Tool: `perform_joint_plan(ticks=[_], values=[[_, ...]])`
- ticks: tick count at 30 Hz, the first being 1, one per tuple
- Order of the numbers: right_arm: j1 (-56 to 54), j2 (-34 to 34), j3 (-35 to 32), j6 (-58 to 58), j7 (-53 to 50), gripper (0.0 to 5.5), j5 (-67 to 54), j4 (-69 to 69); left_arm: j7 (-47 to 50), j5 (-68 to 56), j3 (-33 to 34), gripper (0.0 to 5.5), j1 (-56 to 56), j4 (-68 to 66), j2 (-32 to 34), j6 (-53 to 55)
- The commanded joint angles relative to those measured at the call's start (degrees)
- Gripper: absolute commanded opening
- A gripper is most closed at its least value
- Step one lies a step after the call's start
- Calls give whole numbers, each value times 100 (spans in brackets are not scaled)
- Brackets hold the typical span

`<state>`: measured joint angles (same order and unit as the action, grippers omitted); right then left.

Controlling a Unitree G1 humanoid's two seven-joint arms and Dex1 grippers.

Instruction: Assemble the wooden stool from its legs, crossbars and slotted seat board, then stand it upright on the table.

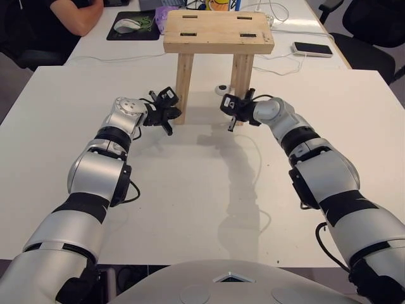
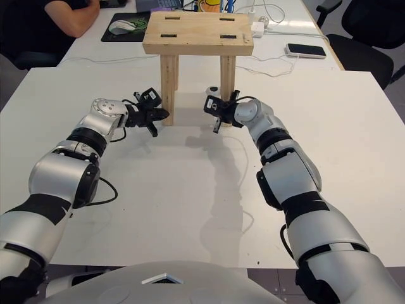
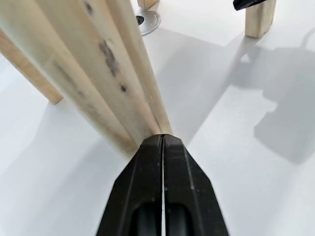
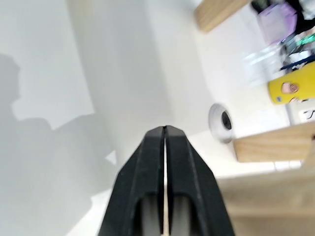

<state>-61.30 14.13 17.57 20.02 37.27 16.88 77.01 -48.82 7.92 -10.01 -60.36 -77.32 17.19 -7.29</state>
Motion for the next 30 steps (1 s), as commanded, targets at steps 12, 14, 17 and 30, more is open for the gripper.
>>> perform_joint_plan(ticks=[12,14,17,30], values=[[4616,-477,-2927,-2632,390,0,-4190,-5747,680,-2940,2000,1,5486,7294,-525,946],[4578,-605,-3256,-2827,-390,0,-4225,-5684,1290,-2807,2103,1,5612,7486,-796,828],[4314,-471,-3412,-3121,-1067,0,-4072,-5488,2132,-2481,2074,1,5652,7601,-1171,730],[3693,44,-2647,-3238,-2287,0,-2549,-5310,4466,-1184,1602,1,5219,7321,-1818,690]])
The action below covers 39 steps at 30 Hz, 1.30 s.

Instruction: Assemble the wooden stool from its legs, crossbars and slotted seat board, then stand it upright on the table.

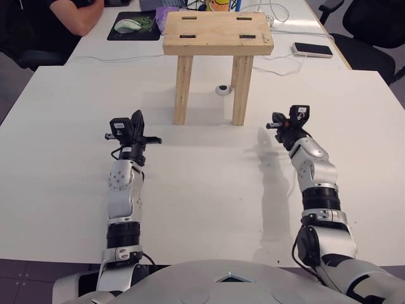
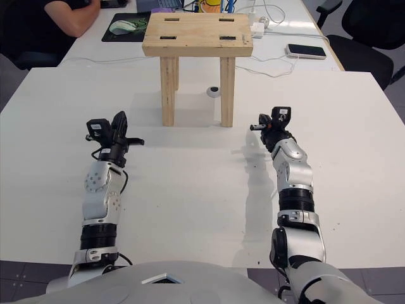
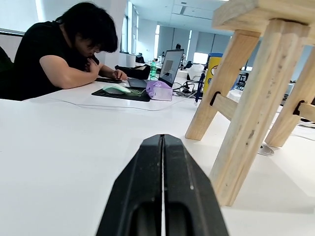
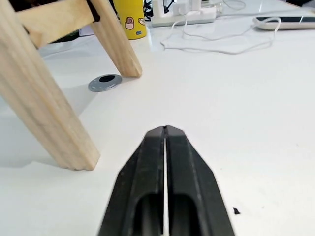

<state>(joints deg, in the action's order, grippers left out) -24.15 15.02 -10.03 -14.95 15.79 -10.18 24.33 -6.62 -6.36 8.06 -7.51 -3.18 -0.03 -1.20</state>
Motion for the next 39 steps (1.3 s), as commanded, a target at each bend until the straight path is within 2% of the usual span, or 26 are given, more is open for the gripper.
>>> perform_joint_plan(ticks=[1,9,17,26,39], values=[[-17,-70,125,301,-169,0,183,-58,272,268,-260,1,-49,-81,-115,118],[315,-368,212,141,-300,0,58,-560,281,231,-573,1,147,0,-265,86],[483,-826,689,224,-823,0,518,-868,66,213,-597,1,-325,-354,53,66],[515,-1136,828,304,-1517,0,925,-821,-789,50,-826,1,-669,-755,391,135],[219,-1362,856,709,-1615,0,981,-347,-899,30,-677,1,-1132,-1443,496,-251]])
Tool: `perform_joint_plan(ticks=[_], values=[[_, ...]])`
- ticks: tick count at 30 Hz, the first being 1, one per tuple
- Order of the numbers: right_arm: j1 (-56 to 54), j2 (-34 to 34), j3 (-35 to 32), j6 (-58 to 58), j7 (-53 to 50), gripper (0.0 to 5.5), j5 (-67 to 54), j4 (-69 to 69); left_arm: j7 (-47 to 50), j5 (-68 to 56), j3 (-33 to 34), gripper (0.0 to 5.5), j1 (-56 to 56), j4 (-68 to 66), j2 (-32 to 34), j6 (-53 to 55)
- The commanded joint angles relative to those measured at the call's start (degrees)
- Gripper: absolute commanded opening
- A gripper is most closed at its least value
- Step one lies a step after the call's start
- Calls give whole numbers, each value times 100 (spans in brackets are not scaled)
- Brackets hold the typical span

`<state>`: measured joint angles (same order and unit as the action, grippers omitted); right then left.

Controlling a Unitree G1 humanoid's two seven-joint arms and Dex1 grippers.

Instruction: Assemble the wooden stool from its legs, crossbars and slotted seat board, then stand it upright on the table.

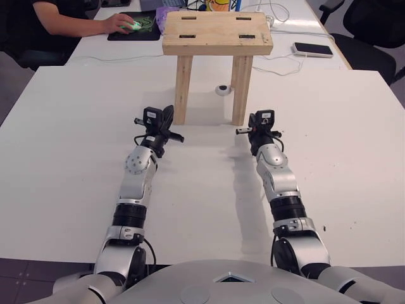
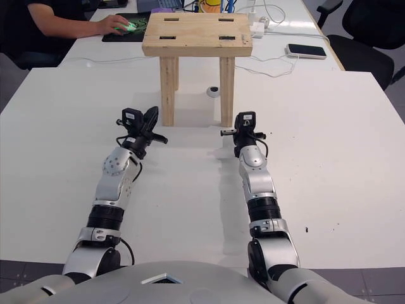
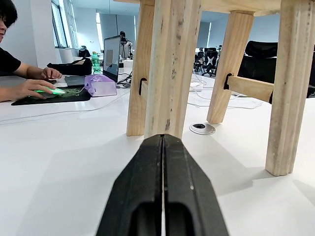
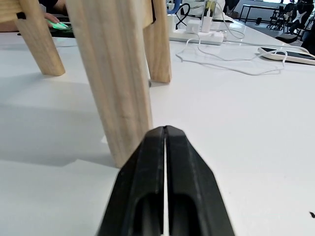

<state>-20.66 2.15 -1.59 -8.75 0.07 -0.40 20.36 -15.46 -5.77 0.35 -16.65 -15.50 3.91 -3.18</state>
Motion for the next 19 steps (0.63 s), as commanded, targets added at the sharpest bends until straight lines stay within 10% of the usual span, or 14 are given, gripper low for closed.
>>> perform_joint_plan(ticks=[1,19], values=[[-141,-80,-6,104,-33,0,-19,66,-8,-24,105,1,-268,-262,109,-58],[-768,136,-256,897,-21,0,-8,1374,-93,-99,139,1,-919,-1357,-11,-649]])
